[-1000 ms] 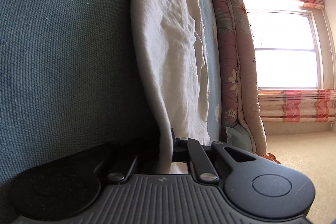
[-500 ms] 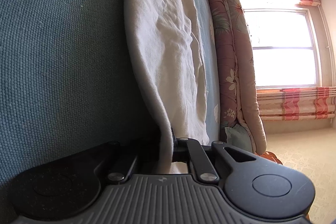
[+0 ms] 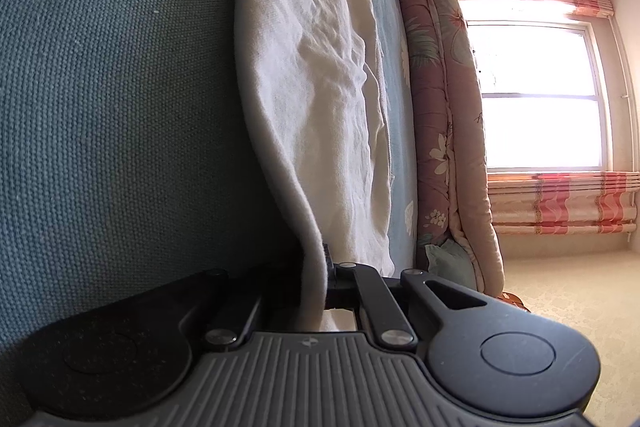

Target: Fold clothes

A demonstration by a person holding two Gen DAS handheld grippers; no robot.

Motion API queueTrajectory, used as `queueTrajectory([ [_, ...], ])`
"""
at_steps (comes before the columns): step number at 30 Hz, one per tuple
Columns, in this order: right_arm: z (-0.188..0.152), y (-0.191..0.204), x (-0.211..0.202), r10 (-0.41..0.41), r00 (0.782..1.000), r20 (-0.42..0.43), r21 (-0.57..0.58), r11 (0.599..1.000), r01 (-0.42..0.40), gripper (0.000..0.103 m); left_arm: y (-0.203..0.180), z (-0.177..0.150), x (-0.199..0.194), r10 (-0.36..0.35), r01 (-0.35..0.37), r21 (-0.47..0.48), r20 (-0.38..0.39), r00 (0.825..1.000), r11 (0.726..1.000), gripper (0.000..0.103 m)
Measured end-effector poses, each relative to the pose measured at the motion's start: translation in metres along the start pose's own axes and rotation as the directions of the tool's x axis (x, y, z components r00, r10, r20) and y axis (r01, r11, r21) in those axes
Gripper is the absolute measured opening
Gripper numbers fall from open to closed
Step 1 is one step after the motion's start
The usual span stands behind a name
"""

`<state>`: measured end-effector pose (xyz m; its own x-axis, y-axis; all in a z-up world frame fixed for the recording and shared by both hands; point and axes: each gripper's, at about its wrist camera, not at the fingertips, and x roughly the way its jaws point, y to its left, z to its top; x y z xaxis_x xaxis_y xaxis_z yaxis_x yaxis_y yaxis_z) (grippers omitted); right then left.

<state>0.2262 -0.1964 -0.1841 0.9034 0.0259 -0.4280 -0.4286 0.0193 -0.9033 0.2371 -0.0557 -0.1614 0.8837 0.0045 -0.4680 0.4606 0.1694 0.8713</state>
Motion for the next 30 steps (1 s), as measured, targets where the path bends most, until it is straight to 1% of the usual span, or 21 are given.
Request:
queueTrajectory([
  [5,-0.001,-0.008,-0.006,0.012,1.0,0.003,0.001,1.0,-0.012,0.007,0.008,-0.002,-0.008,0.005,-0.005,0.027,0.014,1.0,1.0,0.001],
  [10,-0.001,-0.021,-0.018,0.011,1.0,0.0,0.013,1.0,-0.011,0.007,0.017,0.001,-0.022,0.007,-0.008,0.031,0.021,1.0,0.999,0.001],
  [13,-0.001,-0.03,-0.031,0.039,0.999,0.001,0.033,0.999,-0.039,0.007,0.017,0.002,-0.036,0.004,-0.005,0.049,0.028,1.0,0.999,0.001],
  [20,-0.001,-0.03,-0.077,0.104,0.995,0.008,-0.004,0.995,-0.104,0.007,0.004,-0.002,-0.082,-0.033,0.029,0.116,0.029,0.999,0.993,0.001],
  [25,-0.001,-0.026,-0.115,0.149,0.989,0.007,-0.013,0.989,-0.149,0.007,-0.002,-0.004,-0.12,-0.058,0.054,0.116,0.033,0.998,0.992,0.002],
  [30,-0.001,-0.017,-0.152,0.188,0.982,0.007,-0.002,0.982,-0.188,0.007,-0.017,-0.005,-0.153,-0.076,0.071,0.13,0.036,0.996,0.989,0.002],
])
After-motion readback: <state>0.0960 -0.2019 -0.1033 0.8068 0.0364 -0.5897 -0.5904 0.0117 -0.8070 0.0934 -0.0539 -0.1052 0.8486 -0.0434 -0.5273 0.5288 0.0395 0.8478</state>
